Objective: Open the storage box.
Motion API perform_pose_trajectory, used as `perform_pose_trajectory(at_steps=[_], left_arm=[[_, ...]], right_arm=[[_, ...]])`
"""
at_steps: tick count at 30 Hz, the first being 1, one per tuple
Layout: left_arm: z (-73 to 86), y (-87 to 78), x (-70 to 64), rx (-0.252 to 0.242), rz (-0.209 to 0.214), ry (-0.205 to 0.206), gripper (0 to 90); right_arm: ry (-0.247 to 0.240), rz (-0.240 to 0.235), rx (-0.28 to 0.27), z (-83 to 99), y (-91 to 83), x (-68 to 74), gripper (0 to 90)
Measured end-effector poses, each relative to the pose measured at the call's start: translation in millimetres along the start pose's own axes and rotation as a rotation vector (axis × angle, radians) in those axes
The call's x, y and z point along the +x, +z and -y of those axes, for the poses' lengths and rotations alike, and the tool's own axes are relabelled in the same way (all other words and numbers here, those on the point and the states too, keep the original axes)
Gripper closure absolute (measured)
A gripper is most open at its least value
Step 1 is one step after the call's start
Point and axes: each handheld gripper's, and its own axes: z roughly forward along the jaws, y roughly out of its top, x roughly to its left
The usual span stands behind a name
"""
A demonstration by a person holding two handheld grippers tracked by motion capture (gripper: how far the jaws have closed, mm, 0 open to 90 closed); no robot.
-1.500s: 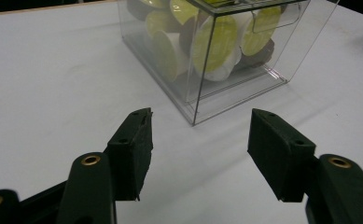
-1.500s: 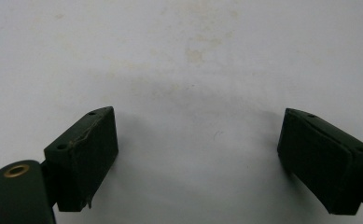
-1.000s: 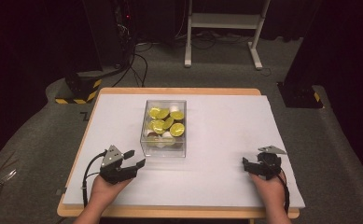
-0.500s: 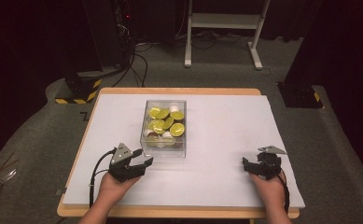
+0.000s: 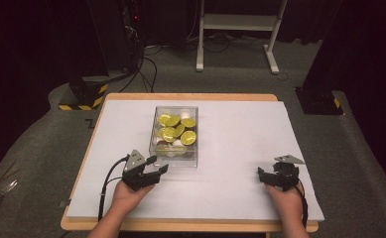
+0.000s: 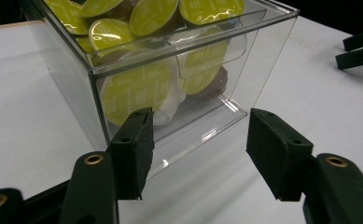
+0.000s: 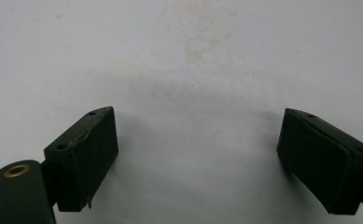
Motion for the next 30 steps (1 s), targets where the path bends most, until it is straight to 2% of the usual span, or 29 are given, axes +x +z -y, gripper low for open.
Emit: perform_pose_trajectory(at_steps=[1, 2, 3, 12, 14, 22, 25, 30], left_arm=[[-1.3, 2.8, -1.7, -0.018, 0.006, -0.022, 41.0], [-2.3, 3.5, -1.0, -0.011, 0.005, -0.006, 40.9], [-2.6, 5.2, -2.2, -0.015, 0.007, -0.016, 40.9], [0.4, 17.7, -4.3, -0.015, 0.011, -0.007, 36.4], [-0.6, 20.8, -4.2, -0.036, 0.022, -0.026, 36.4], [-2.7, 27.1, -1.3, -0.081, 0.019, -0.041, 45.4], [-4.3, 27.8, -0.1, -0.108, 0.039, -0.063, 50.0], [-4.3, 29.2, 3.8, -0.105, 0.068, -0.063, 55.7]], right_arm=[[-0.001, 0.0, -0.001, 0.0, 0.0, -0.1, 12.3], [-0.001, 0.0, -0.001, 0.0, 0.0, -0.1, 12.3], [-0.002, 0.0, -0.001, 0.0, 0.0, -0.1, 12.3], [-0.003, 0.001, -0.001, 0.0, 0.0, -0.1, 12.4], [-0.004, 0.001, -0.002, 0.0, 0.1, -0.2, 12.4], [-0.001, 0.002, -0.001, 0.0, -0.1, 0.3, 12.5], [-0.003, 0.002, -0.002, 0.0, -0.1, 0.2, 12.5], [-0.003, 0.005, -0.004, 0.1, -0.1, 0.4, 12.6]])
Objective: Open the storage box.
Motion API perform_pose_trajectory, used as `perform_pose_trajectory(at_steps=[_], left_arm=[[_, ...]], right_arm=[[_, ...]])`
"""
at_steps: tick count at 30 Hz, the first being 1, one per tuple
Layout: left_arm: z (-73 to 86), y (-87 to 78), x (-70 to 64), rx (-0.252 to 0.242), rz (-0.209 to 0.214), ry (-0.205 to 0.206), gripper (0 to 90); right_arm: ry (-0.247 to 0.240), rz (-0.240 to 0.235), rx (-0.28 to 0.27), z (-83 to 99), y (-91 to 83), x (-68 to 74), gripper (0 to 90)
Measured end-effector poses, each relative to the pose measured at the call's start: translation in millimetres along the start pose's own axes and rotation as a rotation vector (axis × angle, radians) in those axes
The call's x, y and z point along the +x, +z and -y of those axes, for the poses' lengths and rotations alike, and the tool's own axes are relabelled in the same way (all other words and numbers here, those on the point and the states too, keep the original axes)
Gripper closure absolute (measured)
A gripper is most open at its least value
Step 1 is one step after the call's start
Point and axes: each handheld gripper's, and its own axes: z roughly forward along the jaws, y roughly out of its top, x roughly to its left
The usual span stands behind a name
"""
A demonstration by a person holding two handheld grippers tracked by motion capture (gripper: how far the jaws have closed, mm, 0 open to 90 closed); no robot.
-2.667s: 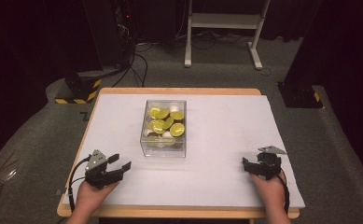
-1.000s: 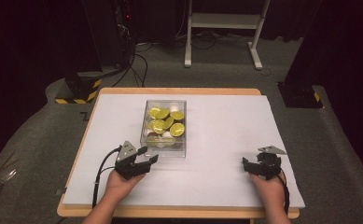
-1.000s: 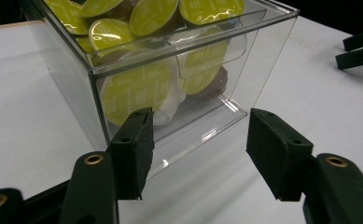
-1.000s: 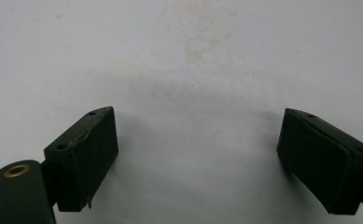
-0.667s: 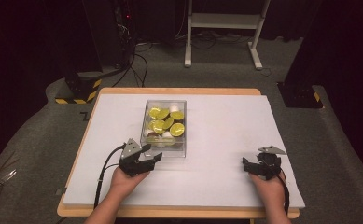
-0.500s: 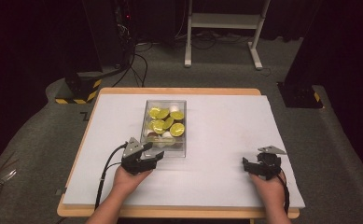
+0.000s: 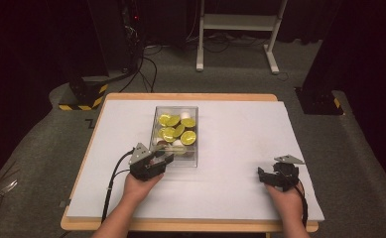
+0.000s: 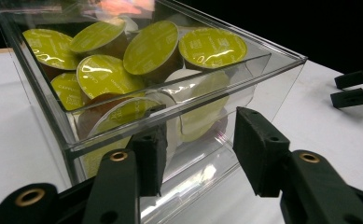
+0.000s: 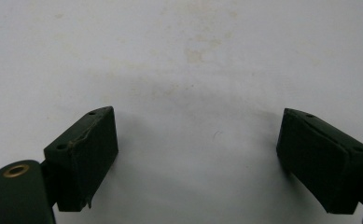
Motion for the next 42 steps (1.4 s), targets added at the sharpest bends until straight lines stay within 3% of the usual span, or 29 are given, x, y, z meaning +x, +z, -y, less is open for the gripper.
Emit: perform_pose_trajectory(at_steps=[12, 15, 23, 25, 42], left_arm=[[0.8, 1.4, 5.9, -0.017, 0.066, -0.014, 64.1], [1.7, 1.2, 6.6, -0.016, 0.066, 0.003, 64.9], [3.1, 0.0, 8.2, -0.03, 0.075, -0.006, 72.1], [3.1, -1.4, 9.8, -0.038, 0.084, -0.025, 73.6], [1.8, -6.9, 15.8, -0.03, 0.119, -0.024, 79.7]], right_arm=[[-0.001, 0.001, -0.001, 0.1, 0.0, 0.2, 12.6], [-0.001, 0.001, -0.001, 0.1, -0.1, 0.3, 12.6], [-0.001, 0.001, -0.002, 0.2, -0.1, 0.2, 12.7], [-0.001, 0.001, -0.002, 0.1, -0.1, 0.2, 12.7], [-0.001, 0.0, -0.002, 0.2, -0.2, 0.2, 12.7]])
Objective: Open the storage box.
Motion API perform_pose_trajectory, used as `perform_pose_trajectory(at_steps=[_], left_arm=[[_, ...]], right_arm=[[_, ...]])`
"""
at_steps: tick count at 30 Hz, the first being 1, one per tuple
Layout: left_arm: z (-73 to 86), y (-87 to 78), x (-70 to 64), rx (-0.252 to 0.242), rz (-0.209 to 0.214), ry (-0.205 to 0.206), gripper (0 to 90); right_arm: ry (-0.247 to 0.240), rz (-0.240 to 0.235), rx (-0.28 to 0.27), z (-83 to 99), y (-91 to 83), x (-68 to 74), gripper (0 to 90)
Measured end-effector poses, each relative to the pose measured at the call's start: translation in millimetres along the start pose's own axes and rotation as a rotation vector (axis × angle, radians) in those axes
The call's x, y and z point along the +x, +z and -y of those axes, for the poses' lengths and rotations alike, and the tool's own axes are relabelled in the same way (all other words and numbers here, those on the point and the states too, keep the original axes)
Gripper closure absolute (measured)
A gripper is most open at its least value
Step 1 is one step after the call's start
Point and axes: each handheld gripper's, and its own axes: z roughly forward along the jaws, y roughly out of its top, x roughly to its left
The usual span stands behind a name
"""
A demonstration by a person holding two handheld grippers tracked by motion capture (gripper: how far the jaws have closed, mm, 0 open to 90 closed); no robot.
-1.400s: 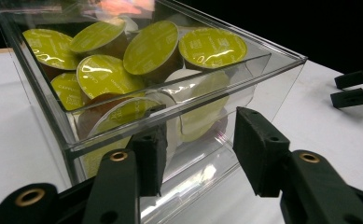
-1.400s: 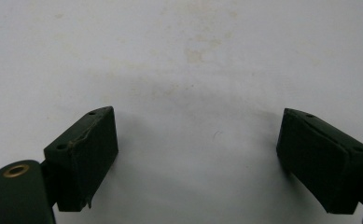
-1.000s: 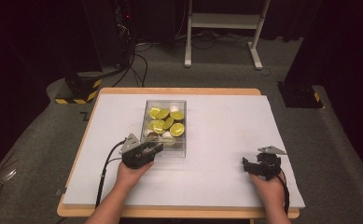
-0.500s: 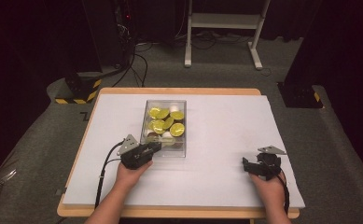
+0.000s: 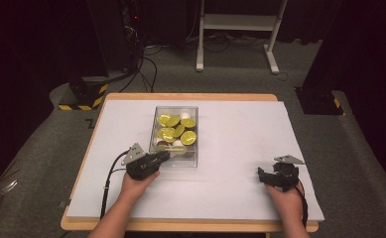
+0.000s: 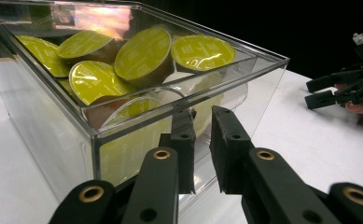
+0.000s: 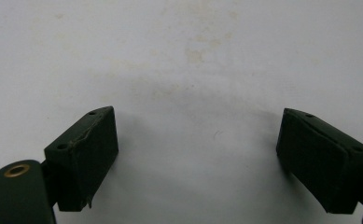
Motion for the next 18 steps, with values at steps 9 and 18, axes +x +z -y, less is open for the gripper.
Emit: perform_pose_trajectory(at_steps=[9, 18], left_arm=[[-0.2, -4.5, 1.4, 0.014, 0.022, 0.005, 81.1], [0.9, -6.7, -0.3, 0.012, 0.019, 0.005, 81.5]], right_arm=[[0.001, 0.0, 0.0, 0.1, -0.1, 0.1, 12.8], [0.002, 0.001, 0.0, 0.1, -0.2, 0.2, 12.8]])
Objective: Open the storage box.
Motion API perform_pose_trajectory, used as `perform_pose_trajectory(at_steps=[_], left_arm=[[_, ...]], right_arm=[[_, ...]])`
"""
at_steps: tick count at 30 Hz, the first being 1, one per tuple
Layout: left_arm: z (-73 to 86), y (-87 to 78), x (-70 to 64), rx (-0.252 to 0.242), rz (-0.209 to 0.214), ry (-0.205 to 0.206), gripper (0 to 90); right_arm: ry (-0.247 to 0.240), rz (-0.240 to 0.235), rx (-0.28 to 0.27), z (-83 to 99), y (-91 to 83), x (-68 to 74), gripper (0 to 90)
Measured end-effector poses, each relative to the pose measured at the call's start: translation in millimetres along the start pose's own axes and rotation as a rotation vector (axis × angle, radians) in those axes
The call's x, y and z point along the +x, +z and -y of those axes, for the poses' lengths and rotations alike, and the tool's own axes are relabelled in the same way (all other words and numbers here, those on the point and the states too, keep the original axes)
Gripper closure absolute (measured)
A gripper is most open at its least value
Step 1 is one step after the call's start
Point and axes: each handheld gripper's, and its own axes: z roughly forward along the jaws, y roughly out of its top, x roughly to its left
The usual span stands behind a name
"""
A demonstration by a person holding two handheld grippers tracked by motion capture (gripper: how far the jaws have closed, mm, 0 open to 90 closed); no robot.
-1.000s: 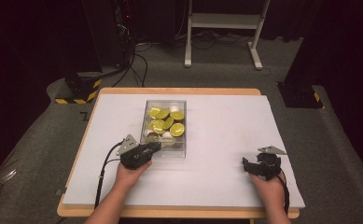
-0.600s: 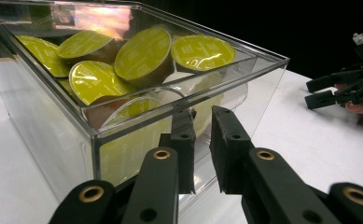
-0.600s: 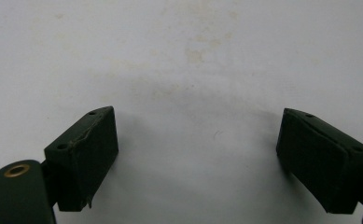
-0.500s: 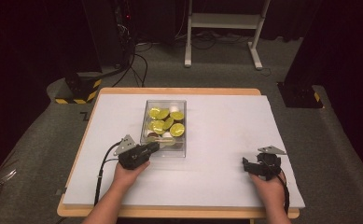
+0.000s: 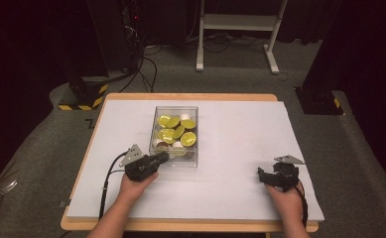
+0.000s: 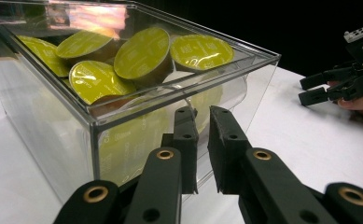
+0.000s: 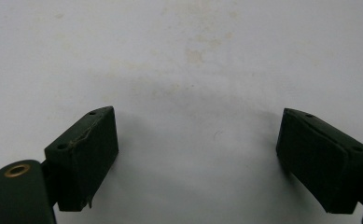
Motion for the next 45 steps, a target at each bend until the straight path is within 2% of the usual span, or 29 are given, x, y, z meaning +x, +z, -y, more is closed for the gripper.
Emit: perform_pose_trajectory(at_steps=[6, 7, 14, 19, 24, 26, 27, 45], left_arm=[[1.1, -2.6, -1.8, -0.002, 0.006, -0.004, 81.9], [1.2, -3.1, -1.7, 0.003, 0.004, 0.007, 81.9], [1.8, -5.8, -3.5, 0.009, 0.007, 0.011, 82.1], [4.4, -9.6, -6.2, -0.003, 0.016, 0.0, 82.4], [5.2, -13.3, -7.9, 0.008, 0.019, 0.005, 82.6], [5.5, -13.6, -9.3, 0.003, 0.019, -0.006, 82.7], [5.6, -14.8, -9.0, 0.011, 0.022, 0.008, 82.7], [12.7, -31.4, -21.9, 0.023, 0.033, 0.007, 83.4]], right_arm=[[-0.003, 0.0, -0.001, 0.1, 0.1, -0.2, 12.8], [0.0, 0.0, 0.0, 0.0, 0.0, 0.0, 12.8], [-0.003, 0.001, -0.002, 0.1, 0.0, -0.1, 12.9], [-0.005, 0.001, -0.002, 0.1, 0.1, -0.2, 12.9], [-0.004, 0.0, -0.002, 0.1, 0.1, -0.2, 12.9], [-0.003, 0.001, -0.002, 0.1, 0.0, -0.1, 12.9], [-0.003, 0.0, -0.002, 0.1, 0.0, -0.1, 12.9], [-0.003, 0.0, -0.002, 0.1, -0.1, -0.1, 13.0]])
